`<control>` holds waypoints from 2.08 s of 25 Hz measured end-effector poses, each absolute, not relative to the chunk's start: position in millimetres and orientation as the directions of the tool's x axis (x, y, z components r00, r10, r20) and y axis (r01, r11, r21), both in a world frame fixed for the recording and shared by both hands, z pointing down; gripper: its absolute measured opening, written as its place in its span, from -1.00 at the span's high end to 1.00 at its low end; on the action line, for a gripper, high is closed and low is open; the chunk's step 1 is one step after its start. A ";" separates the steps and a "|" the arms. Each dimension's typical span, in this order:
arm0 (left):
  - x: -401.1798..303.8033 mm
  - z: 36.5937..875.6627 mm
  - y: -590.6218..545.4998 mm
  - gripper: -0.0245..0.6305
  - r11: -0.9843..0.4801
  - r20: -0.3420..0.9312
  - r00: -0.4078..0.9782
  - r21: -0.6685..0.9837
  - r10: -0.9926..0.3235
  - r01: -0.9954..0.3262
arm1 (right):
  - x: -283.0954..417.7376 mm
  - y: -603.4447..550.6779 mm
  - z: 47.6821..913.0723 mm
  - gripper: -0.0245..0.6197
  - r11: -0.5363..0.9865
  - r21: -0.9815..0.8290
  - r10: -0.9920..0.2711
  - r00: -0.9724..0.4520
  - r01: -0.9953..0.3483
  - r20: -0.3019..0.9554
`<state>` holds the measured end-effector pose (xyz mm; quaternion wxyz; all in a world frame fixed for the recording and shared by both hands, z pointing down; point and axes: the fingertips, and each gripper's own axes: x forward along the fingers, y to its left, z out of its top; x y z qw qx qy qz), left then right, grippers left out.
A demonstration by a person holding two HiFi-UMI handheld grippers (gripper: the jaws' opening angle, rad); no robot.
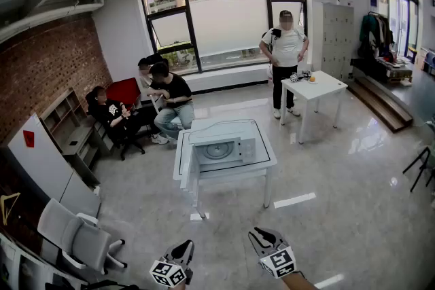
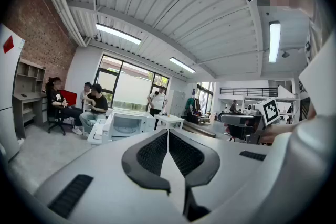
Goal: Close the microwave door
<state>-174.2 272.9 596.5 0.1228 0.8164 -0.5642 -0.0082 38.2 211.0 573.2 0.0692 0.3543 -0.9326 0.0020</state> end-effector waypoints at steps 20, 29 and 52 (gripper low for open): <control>-157.6 592.8 272.3 0.91 -0.322 0.128 0.348 0.186 -0.929 -0.928 | 56.1 208.3 570.6 0.63 0.777 0.031 -0.628 -0.771 -0.628 0.106; -160.9 589.9 270.3 0.91 -0.329 0.151 0.355 0.172 -0.923 -0.929 | 43.6 197.5 572.7 0.63 0.794 -0.011 -0.605 -0.792 -0.608 0.083; -305.8 631.0 91.0 0.91 -0.388 0.183 0.427 0.215 -0.886 -0.896 | -80.5 60.7 598.8 0.63 0.757 -0.010 -0.641 -0.746 -0.653 0.182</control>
